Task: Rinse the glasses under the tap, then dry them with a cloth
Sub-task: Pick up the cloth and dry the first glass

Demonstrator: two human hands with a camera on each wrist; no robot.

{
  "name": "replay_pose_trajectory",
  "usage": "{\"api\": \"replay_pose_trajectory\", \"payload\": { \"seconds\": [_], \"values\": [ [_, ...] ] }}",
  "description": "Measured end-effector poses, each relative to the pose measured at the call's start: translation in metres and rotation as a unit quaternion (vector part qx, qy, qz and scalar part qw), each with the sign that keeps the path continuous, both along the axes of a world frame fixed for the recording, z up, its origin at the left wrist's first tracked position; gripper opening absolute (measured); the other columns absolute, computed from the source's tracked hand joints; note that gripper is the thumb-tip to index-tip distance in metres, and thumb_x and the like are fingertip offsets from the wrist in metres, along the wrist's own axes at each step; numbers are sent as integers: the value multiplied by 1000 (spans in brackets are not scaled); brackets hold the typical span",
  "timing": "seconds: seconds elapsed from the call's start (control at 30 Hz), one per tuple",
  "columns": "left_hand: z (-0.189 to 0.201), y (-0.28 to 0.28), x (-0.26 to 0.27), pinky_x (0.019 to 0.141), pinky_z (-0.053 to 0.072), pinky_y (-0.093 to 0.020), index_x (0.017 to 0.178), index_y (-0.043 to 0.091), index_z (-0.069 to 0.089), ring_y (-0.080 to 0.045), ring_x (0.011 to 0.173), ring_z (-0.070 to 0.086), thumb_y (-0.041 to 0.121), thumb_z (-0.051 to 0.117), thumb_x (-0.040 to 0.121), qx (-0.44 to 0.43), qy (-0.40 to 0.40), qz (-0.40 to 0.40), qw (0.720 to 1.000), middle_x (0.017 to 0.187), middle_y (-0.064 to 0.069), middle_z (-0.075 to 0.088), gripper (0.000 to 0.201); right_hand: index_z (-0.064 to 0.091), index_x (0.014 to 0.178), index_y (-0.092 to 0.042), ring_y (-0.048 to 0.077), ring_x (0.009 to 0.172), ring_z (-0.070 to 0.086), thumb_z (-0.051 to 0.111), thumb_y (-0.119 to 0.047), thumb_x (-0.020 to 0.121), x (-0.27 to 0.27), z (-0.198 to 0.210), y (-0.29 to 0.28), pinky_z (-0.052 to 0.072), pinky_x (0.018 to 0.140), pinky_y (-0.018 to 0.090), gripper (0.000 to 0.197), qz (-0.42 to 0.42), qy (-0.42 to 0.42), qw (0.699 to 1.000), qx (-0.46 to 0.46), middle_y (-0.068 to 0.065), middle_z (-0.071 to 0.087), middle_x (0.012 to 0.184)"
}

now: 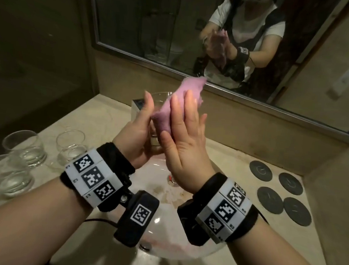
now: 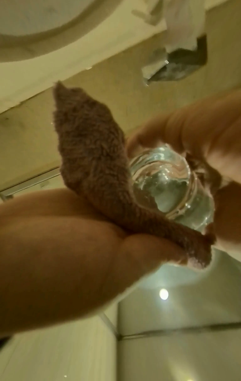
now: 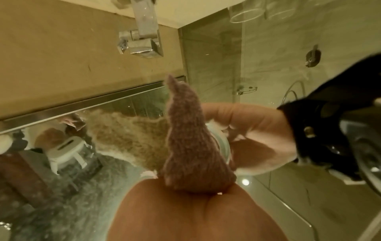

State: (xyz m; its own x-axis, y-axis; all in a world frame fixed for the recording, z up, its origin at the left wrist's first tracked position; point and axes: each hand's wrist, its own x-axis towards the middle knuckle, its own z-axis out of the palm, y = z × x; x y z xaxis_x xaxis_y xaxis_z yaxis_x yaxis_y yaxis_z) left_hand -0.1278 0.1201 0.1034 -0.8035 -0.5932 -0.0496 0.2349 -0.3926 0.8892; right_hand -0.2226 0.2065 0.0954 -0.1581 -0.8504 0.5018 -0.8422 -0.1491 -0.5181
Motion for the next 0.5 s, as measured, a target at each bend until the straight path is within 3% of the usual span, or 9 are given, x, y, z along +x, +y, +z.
{"api": "replay_pose_trajectory", "payload": {
  "seconds": [0.07,0.13,0.2,0.27,0.33,0.37,0.43,0.5],
  "values": [
    [5,-3,1,106,37,-52,139,25,44,-26,123,54,83,36,70,-23,-4,-2,1000,134,-8,56,91,-7,146,-33,19,146,-13,24,-54,95,1,0,-3,-12,117,40,64,0,14,1000,-28,-8,-14,153],
    [6,-3,1,101,40,-54,140,26,40,-30,123,53,86,54,55,-47,1,-11,999,136,-10,54,105,3,147,-29,22,147,-8,24,-55,95,1,-2,-3,1,119,45,62,3,17,997,-79,-4,-7,154],
    [4,1,0,90,49,-51,138,21,42,-34,119,56,84,61,48,-70,4,-16,997,132,-16,55,111,11,149,-21,21,147,2,34,-46,96,0,3,-5,10,120,37,63,-3,-40,993,-111,2,4,157],
    [3,5,-2,80,53,-45,137,11,42,-37,113,58,75,69,48,-77,23,-17,997,128,-24,55,112,24,147,-11,22,144,20,32,-42,95,2,16,-8,21,117,35,61,-15,-104,989,-104,12,22,155],
    [1,6,-4,72,55,-40,131,-1,39,-36,104,61,66,77,48,-64,35,-21,997,120,-23,59,114,45,131,-6,20,123,50,24,-45,99,-2,29,-7,43,101,38,55,1,-194,977,-87,12,54,131],
    [1,5,-5,68,56,-35,123,-4,41,-30,94,64,61,80,48,-56,44,-31,997,107,-17,63,107,54,114,-8,13,103,63,21,-44,101,-5,36,-6,53,84,30,50,-10,-265,961,-72,5,67,107],
    [2,5,-5,63,56,-30,115,2,48,-17,78,67,56,84,45,-40,51,-45,997,90,-5,64,96,60,86,-14,1,62,67,30,-46,101,-17,41,-4,51,53,15,46,-34,-449,893,9,-8,70,64],
    [1,5,-5,66,57,-33,113,10,57,-18,79,68,57,86,41,-23,34,-56,998,91,-6,64,91,63,82,-14,5,56,66,43,-50,95,-26,39,-2,51,50,17,44,-40,-529,844,78,-6,70,60]
  ]
}}
